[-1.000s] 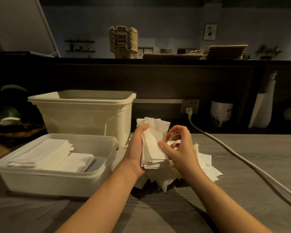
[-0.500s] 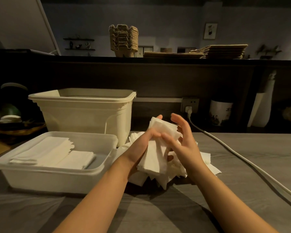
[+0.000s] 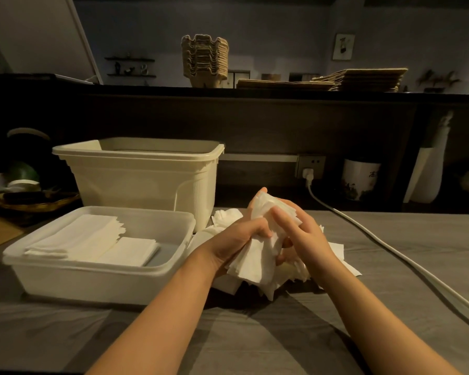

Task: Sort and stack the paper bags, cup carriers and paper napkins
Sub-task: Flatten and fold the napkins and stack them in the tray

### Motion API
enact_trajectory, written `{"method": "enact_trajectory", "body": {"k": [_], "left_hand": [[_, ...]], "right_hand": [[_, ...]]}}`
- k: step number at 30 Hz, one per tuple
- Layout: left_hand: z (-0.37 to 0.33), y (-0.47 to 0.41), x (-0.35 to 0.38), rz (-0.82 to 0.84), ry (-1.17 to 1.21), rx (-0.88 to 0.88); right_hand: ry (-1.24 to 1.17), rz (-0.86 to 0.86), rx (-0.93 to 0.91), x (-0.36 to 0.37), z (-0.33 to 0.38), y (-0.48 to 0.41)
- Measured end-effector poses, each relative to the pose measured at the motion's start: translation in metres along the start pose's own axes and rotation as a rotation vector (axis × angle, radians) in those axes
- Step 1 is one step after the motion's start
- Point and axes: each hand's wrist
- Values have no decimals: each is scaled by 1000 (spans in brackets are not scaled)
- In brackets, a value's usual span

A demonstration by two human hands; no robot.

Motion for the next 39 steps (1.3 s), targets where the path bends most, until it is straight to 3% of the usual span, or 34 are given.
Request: {"method": "enact_trajectory", "body": {"k": [9,13,17,20,29,33,39], "left_hand": [[4,-6,-6,-17,-51,-15],[0,-1,-4,-72,-40,-60],[-5,1,1,-42,-24,-63],[-4,-5,2,-209,-74,-4],[-19,-4,-5,-612,-292,154],[-22,9,-1,-764,-399,224],[-1,33,4,-826,-371,329]], "right_hand": [[39,3,-80,0,-2,-1],[40,-79,-121,-1,-5,-3],[-7,-266,-143,-6,-8,-5],[-17,-341,-142,-8,-10,-6],[-60,-348,-116,-9,-12,-10],[2,-282,-98,-9,-11,-11],[119,100,-10,-10,6,-10]]}}
Point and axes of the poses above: each hand's wrist, its own y-axis away from the middle knuckle, its own x-axis out of the palm, z = x × y, and after that the axes turned 13 degrees about -x, right-handed
